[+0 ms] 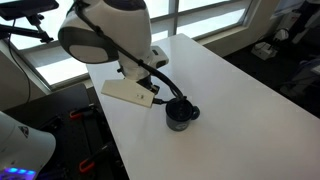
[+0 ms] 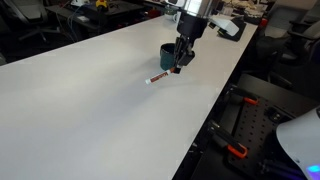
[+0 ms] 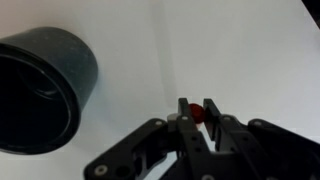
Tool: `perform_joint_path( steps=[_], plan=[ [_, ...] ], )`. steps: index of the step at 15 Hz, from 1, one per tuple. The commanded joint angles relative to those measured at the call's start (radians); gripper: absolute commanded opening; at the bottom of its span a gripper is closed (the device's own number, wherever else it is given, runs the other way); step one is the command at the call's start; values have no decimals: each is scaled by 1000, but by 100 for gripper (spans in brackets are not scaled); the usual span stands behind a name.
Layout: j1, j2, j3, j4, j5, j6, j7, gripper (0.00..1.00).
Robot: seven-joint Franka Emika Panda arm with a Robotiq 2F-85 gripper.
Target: Remove the marker from the cup
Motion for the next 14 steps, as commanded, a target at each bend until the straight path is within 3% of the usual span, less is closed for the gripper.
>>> perform_joint_path(
  steps=[1,3,4,5,8,14],
  plan=[
    [1,47,33,6,137,71,-134,5],
    [-1,79,44,11,168,89,-171,5],
    [0,98,43,12,161,97,-169,44],
    [0,64,28,4,126,53,-137,22],
    [0,93,30,7,126,67,-140,43],
    [0,97,32,12,126,70,-140,44]
  ],
)
